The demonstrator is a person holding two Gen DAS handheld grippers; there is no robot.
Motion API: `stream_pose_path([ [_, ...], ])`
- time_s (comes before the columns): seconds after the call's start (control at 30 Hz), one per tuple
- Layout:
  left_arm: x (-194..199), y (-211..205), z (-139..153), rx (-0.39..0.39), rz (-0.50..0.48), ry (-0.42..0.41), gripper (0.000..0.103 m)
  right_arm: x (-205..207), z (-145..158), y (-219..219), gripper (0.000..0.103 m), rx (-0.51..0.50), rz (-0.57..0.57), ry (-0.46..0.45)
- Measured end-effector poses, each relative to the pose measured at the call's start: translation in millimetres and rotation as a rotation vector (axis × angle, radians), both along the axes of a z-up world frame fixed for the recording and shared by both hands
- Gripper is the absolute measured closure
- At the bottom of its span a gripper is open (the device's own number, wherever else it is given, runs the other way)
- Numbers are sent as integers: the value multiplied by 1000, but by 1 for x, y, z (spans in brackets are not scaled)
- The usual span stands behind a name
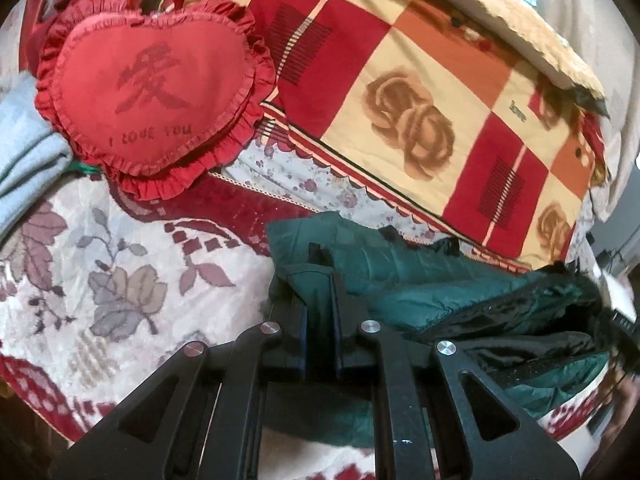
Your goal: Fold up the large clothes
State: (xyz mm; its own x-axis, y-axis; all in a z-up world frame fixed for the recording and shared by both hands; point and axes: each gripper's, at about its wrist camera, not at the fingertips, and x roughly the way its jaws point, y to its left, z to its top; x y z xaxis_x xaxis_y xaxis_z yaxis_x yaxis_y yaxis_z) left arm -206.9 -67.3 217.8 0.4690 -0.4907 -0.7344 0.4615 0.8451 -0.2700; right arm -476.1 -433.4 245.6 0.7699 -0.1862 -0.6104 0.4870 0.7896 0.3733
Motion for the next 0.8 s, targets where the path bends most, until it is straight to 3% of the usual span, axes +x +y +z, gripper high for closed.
stream_pose_path([
  [0.43,67,-52,-35,61,54,26,94,76,-33,-50,91,22,-69,71],
  [0.8,89,-86,-69,139,71,-13,94,106,-77,-78,91,39,-117,136],
])
